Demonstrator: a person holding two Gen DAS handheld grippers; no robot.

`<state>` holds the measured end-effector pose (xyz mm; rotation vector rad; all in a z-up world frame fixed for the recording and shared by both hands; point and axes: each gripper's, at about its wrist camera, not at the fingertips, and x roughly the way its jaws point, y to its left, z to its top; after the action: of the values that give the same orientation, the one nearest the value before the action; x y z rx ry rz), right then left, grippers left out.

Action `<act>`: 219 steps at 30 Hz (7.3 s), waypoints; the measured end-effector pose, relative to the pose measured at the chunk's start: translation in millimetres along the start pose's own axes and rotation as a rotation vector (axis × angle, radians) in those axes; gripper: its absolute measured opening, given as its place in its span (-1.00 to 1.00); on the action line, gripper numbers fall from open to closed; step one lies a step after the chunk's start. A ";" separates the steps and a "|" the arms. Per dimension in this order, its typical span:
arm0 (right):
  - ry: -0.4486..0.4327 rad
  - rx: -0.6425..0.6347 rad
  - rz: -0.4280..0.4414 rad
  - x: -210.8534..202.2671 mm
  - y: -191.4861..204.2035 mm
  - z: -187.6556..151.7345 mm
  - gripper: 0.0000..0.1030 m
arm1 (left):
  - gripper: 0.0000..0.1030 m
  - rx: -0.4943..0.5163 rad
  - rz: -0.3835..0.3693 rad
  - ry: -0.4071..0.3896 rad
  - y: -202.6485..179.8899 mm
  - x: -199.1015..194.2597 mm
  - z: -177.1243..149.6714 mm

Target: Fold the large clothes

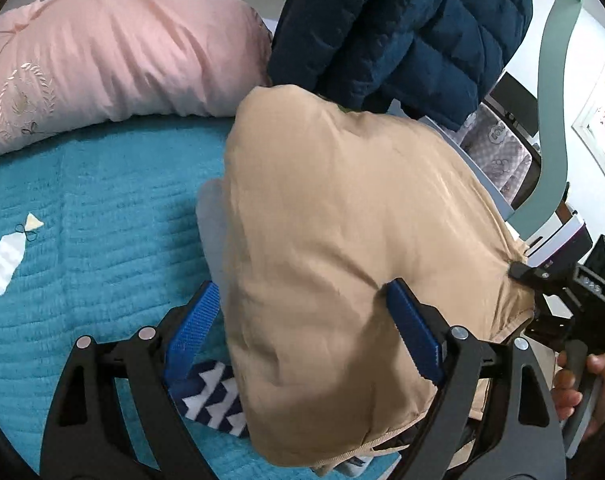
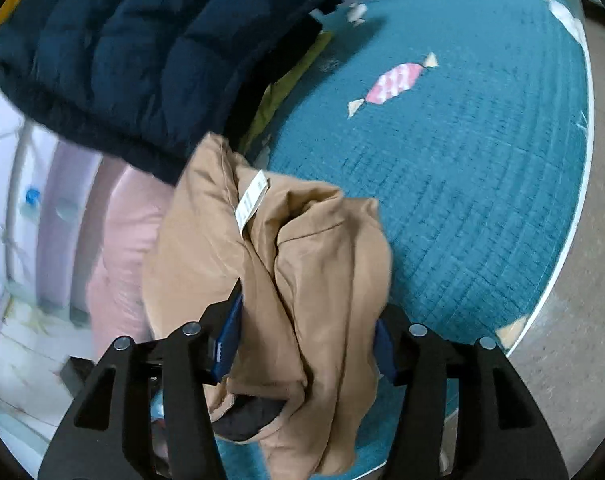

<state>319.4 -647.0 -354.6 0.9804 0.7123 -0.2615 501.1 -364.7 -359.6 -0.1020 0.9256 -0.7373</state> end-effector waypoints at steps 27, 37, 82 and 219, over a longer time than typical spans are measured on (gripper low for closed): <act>0.036 -0.629 -0.220 118.7 138.5 -50.2 -0.99 | 0.73 -0.065 -0.025 0.013 25.5 -5.6 -5.4; 0.066 -0.659 -0.323 108.3 135.3 -107.6 -0.98 | 0.78 -0.080 0.065 -0.002 38.8 -56.1 -22.3; -0.369 -1.036 0.084 -411.7 310.1 -472.9 0.85 | 0.91 -0.004 0.674 -0.585 -108.5 -685.6 -296.9; -0.487 -0.992 0.047 -451.7 305.3 -473.9 0.86 | 0.91 0.058 0.659 -0.675 -130.3 -703.6 -285.6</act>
<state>-67.7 -135.0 -23.3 -0.0270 0.2878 -0.0698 -50.5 35.4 -0.2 0.0121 0.2493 -0.0861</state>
